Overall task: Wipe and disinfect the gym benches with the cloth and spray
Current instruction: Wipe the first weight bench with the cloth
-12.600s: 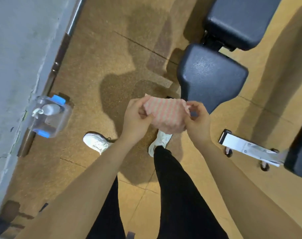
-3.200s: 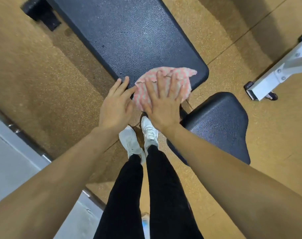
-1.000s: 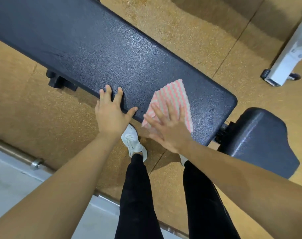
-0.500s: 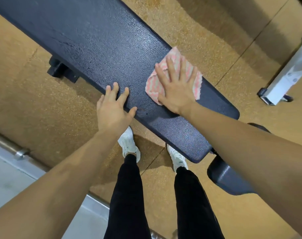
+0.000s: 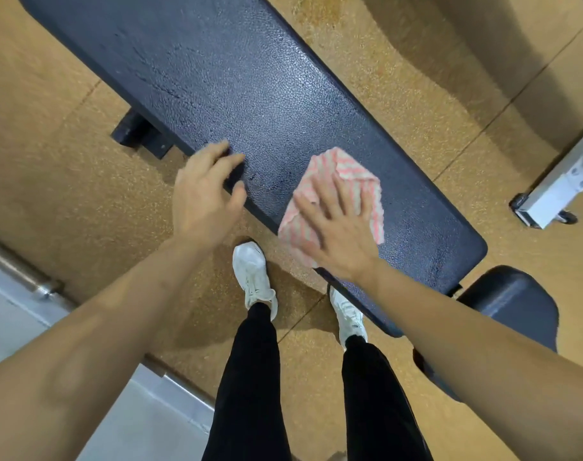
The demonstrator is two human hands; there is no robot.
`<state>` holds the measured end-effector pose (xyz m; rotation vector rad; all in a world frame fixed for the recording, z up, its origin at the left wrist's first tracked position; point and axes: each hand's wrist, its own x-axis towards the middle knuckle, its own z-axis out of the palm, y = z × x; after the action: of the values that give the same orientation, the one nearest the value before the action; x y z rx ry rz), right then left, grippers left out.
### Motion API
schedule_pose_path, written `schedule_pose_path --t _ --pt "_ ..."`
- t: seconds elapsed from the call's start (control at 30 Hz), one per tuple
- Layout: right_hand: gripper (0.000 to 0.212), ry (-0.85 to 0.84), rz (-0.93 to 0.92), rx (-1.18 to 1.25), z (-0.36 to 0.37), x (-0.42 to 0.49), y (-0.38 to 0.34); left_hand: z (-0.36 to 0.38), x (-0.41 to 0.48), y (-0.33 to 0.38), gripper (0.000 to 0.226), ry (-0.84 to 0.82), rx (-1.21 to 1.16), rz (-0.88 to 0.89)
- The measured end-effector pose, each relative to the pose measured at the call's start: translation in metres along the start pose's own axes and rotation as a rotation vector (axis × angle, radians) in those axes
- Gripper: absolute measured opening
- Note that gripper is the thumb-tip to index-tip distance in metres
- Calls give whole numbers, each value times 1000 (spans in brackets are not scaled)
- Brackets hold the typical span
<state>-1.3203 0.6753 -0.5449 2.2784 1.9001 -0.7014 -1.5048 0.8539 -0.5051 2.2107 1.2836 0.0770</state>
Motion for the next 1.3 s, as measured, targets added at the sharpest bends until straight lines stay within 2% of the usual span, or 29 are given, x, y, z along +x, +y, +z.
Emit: schedule_pose_path --t 0.2,0.33,0.43,0.57,0.7,0.9,0.97,1.1,1.3 --pt "96 112 320 47 -34 62 30 -15 62 -22 79 -25 192 -120" --pt "102 108 370 26 -48 107 22 -15 79 -35 82 -72 219 -134" --pt "95 104 276 -44 -51 120 8 -15 78 -39 81 -105 245 -116" --pt "86 71 16 -145 -39 110 -16 -18 80 -40 80 -154 241 -140" --pt "83 69 -162 -149 -15 84 -50 -20 79 -45 81 -178 268 -108" --pt "70 -8 -262 -163 -10 68 -57 -24 75 -44 79 -165 316 -71" --pt "71 -6 -214 -138 -17 73 -51 -23 75 -43 80 -161 332 -69" --pt "78 39 31 -92 -41 107 -25 -23 78 -43 81 -198 318 -95" --pt "68 60 177 7 -87 192 22 -25 78 -41 81 -204 294 -121"
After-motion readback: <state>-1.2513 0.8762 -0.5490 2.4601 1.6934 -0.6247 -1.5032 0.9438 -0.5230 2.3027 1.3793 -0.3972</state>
